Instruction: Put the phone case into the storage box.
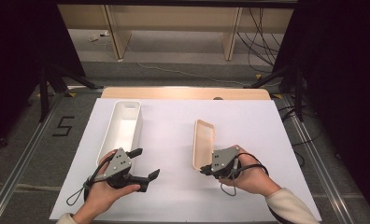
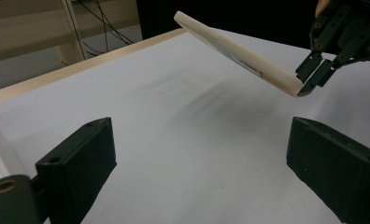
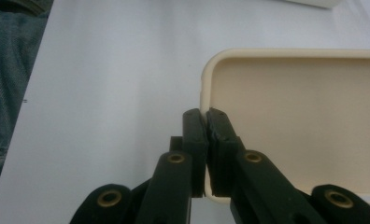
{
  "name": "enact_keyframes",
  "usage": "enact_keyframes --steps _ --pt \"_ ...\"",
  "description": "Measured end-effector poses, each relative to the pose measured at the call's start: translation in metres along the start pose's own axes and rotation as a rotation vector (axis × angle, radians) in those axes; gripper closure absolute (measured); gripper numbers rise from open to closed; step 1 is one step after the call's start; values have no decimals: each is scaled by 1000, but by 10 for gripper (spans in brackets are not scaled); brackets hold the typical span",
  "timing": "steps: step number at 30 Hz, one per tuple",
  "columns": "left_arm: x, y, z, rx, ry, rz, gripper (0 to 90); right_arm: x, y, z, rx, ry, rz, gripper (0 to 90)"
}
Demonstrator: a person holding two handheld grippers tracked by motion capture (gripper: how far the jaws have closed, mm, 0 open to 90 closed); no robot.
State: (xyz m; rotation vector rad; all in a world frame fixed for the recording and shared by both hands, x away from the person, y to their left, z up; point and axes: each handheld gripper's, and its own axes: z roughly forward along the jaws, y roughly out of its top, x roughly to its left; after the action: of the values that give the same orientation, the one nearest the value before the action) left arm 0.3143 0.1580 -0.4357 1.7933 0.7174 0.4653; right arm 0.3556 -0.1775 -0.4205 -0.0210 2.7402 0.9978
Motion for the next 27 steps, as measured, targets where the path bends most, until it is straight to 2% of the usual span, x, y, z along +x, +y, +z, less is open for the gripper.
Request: enact_keyframes --steps 8,10,18,27 --pt "2 12 7 5 -25 -30 86 6 2 -1 -22 0 -10 880" --pt "4 17 11 1 -33 -49 87 9 2 -1 -22 6 -7 880" --pt "9 29 22 7 -34 -55 93 14 4 1 -33 13 -26 880" --pt "9 37 35 20 -44 -60 106 17 6 3 -40 12 -39 880"
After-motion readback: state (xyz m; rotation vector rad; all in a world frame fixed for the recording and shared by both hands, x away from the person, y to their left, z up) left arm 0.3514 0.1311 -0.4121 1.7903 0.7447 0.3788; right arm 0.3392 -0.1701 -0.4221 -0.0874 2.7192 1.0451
